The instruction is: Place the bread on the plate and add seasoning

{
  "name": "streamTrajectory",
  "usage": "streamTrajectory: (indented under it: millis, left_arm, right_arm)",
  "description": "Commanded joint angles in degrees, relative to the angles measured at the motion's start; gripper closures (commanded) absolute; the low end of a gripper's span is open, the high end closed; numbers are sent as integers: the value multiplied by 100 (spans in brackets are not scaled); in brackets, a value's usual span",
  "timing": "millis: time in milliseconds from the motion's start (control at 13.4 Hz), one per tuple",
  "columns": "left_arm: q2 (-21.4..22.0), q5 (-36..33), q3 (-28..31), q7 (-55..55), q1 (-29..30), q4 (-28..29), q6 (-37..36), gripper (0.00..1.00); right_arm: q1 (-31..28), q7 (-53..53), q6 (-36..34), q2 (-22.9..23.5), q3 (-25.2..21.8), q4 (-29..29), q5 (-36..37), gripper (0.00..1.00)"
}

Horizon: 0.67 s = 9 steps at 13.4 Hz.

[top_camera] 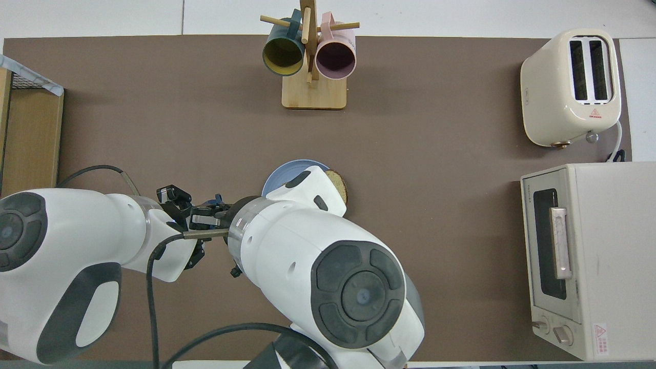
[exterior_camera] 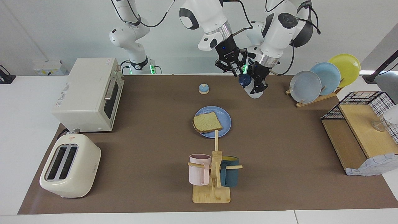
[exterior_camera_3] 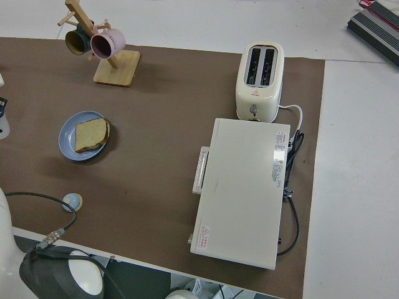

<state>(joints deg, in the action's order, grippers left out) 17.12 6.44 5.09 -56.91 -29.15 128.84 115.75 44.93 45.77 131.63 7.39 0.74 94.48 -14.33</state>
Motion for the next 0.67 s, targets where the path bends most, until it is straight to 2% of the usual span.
streamTrajectory:
  millis: [0,521,595]
  left_arm:
    - [169,104,62,-31,-65,185,132,100]
    - [169,104,62,-31,-65,185,114,100]
    - [169,104,62,-31,-65,185,114,100]
  right_arm:
    - [-11,37,73,44,14,-53,-26,100]
    - [-90,346,99,44,-4,-150,-18,100]
    - [-73,328,178,44,-4,-114,-9,54]
